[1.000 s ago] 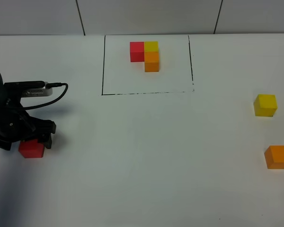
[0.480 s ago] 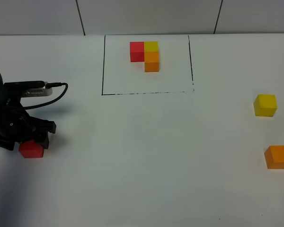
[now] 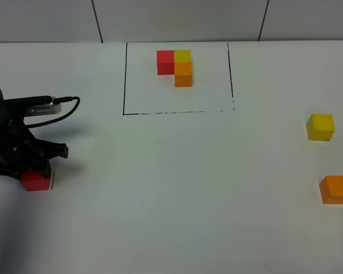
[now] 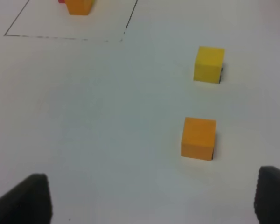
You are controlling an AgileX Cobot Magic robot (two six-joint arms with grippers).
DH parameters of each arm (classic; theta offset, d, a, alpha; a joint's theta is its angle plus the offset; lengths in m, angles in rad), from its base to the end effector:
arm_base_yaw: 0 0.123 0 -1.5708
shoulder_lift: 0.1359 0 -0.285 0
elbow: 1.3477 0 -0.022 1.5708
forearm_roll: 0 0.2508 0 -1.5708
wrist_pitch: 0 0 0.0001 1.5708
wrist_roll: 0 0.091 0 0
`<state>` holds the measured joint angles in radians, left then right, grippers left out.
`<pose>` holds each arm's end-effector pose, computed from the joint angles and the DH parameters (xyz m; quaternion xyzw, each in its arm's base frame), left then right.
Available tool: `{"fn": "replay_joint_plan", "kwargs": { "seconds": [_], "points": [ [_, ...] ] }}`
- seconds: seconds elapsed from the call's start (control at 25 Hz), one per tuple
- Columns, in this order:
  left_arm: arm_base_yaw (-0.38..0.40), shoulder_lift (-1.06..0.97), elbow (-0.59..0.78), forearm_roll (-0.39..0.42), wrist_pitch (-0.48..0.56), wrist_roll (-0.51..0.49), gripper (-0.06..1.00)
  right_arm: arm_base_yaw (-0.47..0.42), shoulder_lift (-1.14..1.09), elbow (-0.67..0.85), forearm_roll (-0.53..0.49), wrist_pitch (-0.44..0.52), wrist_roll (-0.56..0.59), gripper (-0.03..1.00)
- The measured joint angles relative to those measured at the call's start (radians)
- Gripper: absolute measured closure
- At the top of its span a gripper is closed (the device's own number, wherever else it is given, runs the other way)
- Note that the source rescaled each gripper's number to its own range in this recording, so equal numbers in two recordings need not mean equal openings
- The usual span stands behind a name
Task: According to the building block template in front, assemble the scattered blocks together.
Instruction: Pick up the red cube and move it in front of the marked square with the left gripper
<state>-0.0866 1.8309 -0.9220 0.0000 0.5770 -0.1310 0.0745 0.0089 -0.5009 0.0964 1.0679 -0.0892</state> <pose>0.3111 -0.0270 0.1276 -0.0221 0.9961 -0.0093 0.0854 -0.0046 0.0074 0.2773 -0.0718 0.8532 0.0444 0.5148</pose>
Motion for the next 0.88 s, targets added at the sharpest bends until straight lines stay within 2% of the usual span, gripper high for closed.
{"fn": "replay_joint_plan", "kwargs": {
  "seconds": [0.12, 0.2, 0.4, 0.64, 0.88],
  "points": [
    [0.000, 0.000, -0.003, 0.000, 0.003, -0.003, 0.94, 0.000, 0.000, 0.000, 0.000, 0.000, 0.000, 0.21],
    [0.000, 0.002, -0.026, 0.000, 0.041, 0.006, 0.94, 0.000, 0.000, 0.000, 0.000, 0.000, 0.000, 0.21],
    [-0.022, 0.002, -0.161, 0.000, 0.193, 0.141, 0.94, 0.000, 0.000, 0.000, 0.000, 0.000, 0.000, 0.21],
    [-0.163, 0.023, -0.365, 0.031, 0.280, 0.377, 0.94, 0.000, 0.000, 0.000, 0.000, 0.000, 0.000, 0.22],
    [-0.334, 0.189, -0.658, 0.054, 0.423, 0.585, 0.94, 0.000, 0.000, 0.000, 0.000, 0.000, 0.000, 0.22]
  ]
}}
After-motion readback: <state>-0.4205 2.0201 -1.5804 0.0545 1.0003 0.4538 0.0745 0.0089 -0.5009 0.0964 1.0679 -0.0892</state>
